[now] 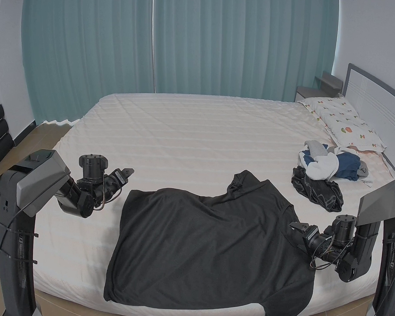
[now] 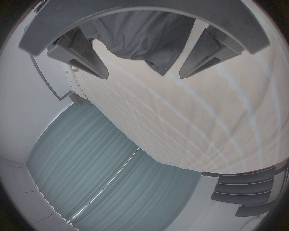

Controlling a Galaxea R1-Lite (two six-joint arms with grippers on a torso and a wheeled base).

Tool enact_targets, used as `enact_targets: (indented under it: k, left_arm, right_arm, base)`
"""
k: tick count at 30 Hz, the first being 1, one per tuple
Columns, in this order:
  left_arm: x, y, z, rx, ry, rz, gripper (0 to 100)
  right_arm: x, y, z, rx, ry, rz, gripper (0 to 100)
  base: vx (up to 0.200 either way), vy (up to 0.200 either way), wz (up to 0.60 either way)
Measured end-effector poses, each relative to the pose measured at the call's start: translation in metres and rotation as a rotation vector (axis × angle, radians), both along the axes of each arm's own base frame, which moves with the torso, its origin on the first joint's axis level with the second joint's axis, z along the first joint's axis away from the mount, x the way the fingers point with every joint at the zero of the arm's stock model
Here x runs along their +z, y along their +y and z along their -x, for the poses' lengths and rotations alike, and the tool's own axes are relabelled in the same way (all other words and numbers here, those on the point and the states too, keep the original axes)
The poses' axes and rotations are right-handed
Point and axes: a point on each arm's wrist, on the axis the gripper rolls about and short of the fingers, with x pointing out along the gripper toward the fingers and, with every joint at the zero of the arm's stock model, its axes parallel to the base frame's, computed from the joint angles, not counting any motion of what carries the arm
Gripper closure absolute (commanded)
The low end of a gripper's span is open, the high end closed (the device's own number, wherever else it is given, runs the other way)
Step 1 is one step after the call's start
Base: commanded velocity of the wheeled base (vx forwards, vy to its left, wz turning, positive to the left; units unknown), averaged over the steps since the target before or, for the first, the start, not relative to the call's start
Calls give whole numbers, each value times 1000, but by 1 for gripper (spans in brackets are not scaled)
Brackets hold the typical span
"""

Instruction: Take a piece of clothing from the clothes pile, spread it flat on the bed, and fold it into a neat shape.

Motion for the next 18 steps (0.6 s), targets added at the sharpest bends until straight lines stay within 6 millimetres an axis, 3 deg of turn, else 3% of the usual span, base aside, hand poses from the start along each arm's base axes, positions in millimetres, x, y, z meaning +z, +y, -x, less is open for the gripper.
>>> enact_targets:
  k: [7, 12, 18]
  left_arm:
    - [-30, -1, -31, -34, 38, -16, 0]
    - [-52, -5, -31, -59, 86, -30, 0]
    - [-62, -11, -30, -94, 105, -21, 0]
  right_arm:
    - [-2, 1, 1, 13, -1, 26, 0]
    - [-4, 3, 1, 20, 1, 41, 0]
    - [-6, 3, 1, 23, 6, 43, 0]
  base:
    - [0, 0, 0]
    - [0, 0, 0]
    - [0, 0, 0]
